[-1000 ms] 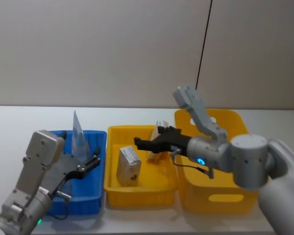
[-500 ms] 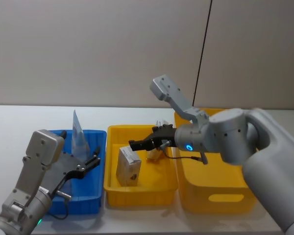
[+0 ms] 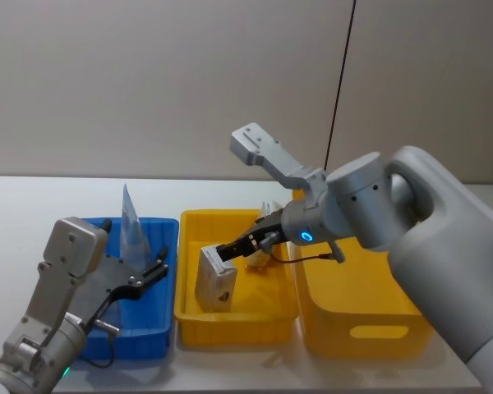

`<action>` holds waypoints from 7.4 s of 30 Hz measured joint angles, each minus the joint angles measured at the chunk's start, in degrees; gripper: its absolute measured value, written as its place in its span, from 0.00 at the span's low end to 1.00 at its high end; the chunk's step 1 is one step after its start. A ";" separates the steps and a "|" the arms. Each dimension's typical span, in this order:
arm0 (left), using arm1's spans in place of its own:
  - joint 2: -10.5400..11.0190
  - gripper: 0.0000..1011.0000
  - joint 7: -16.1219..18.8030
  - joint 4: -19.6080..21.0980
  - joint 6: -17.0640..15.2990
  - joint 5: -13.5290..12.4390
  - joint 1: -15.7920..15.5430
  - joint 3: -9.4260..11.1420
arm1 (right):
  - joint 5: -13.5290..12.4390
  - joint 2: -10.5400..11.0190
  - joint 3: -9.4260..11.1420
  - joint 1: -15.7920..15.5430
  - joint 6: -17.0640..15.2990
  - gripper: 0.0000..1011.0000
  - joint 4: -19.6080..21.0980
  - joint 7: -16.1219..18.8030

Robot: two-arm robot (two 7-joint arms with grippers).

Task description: Bimanual collaborative sorting of washing and personal care products

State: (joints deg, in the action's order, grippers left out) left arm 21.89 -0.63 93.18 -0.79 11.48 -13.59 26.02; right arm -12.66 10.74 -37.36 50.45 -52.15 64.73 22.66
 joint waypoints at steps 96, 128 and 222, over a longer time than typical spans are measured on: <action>0.00 0.99 0.00 0.00 0.00 0.00 0.00 0.00 | 1.53 -14.44 0.13 10.63 9.13 0.36 -35.10 3.86; 0.01 0.99 0.00 0.00 0.00 0.00 0.00 0.00 | 5.57 -6.53 0.69 5.98 7.26 0.36 -11.68 -0.67; -0.08 0.99 1.04 0.96 -9.25 2.70 1.87 -4.96 | 7.12 8.38 16.03 -10.52 6.89 0.99 10.98 -9.47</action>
State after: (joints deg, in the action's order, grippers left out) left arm 21.81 0.41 94.13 -10.05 14.18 -11.72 21.07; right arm -5.54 19.12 -21.32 39.93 -45.27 75.71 13.19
